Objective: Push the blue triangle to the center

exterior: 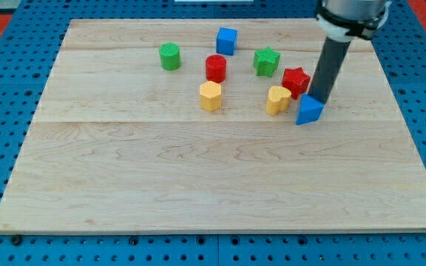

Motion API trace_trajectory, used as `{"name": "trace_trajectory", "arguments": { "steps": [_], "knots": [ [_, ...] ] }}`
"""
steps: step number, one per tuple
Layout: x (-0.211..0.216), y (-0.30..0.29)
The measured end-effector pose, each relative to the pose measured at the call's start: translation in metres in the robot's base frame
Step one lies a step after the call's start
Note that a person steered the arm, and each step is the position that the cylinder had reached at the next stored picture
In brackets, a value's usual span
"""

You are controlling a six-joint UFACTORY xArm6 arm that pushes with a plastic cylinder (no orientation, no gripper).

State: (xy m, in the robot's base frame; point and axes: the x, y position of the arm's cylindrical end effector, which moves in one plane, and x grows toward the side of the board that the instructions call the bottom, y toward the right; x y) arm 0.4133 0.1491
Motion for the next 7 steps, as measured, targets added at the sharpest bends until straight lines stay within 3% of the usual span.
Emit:
{"name": "trace_trajectory", "arguments": {
  "steps": [1,3,4,5,6,7],
  "knots": [
    [0.025,-0.049],
    [0.058,0.018],
    [0.085,-0.064],
    [0.078,-0.139],
    [0.082,-0.11],
    [0.082,-0.042]
  ]
}}
